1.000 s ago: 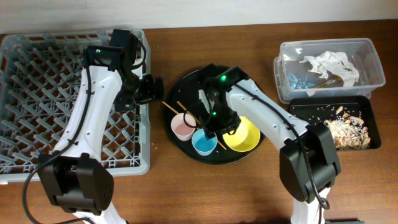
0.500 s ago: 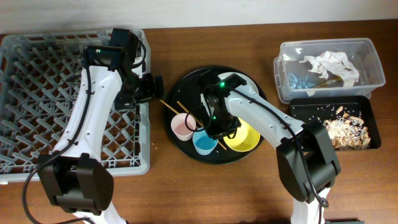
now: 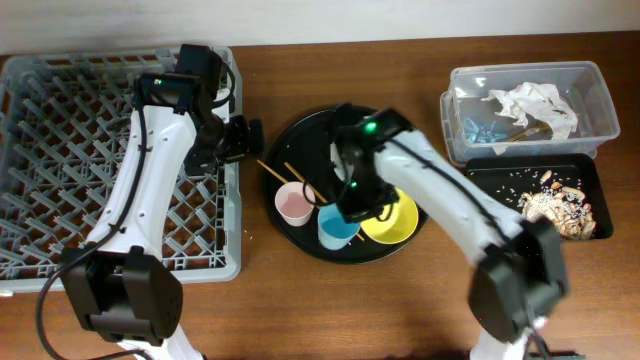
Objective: Sort waste into correct bins and load items into the dishwasher rack
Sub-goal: 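Grasp the blue cup with the right gripper and lift it, then hand the blue cup from the right gripper to the left gripper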
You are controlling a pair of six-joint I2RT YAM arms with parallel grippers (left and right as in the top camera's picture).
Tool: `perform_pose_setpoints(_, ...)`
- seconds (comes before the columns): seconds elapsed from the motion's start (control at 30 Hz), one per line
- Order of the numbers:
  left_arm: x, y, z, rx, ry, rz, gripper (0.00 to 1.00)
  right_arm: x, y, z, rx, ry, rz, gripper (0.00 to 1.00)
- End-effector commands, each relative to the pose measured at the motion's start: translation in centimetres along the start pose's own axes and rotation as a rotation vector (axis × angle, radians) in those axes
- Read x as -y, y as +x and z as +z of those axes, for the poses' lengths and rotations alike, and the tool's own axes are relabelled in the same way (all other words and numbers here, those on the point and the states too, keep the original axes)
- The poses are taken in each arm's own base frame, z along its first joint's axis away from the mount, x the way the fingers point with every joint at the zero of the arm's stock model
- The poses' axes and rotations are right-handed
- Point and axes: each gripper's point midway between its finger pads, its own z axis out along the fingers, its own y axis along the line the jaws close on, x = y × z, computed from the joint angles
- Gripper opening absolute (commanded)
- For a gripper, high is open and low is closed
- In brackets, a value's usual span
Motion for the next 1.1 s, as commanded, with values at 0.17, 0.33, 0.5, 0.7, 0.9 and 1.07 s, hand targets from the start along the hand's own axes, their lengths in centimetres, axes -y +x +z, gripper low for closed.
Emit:
perform_pose_setpoints(0.17, 10.6, 0.1, -8.0, 0.074, 0.960, 0.374, 0.99, 3.6, -3.1, -17.3, 0.618, -0.351, 0.056, 0.04)
perform_pose_setpoints(0.33, 12.0, -0.2, -14.5, 0.183, 1.346, 0.484, 0.99, 0.9, -5.8, -22.4, 0.813, -0.640, -0.171, 0.04)
perform_pose_setpoints(0.5, 12.4, 0.3, -14.8, 0.155, 1.376, 0.470, 0.99, -1.6, -7.8, -23.0, 0.859, -0.697, -0.271, 0.04)
perform_pose_setpoints(0.7, 12.4, 0.4, -14.8, 0.117, 1.377, 0.426, 0.99, -3.9, -9.7, -21.6, 0.843, -0.731, -0.302, 0.04)
perform_pose_setpoints(0.9, 13.1, 0.9, -14.7, 0.100, 1.382, 0.439, 0.99, -7.2, -11.2, -20.3, 0.824, -0.800, -0.368, 0.04)
perform_pose_setpoints(1.07, 14.1, 1.7, -14.6, 0.076, 1.390, 0.459, 0.99, -9.3, -12.3, -19.7, 0.830, -0.820, -0.389, 0.04)
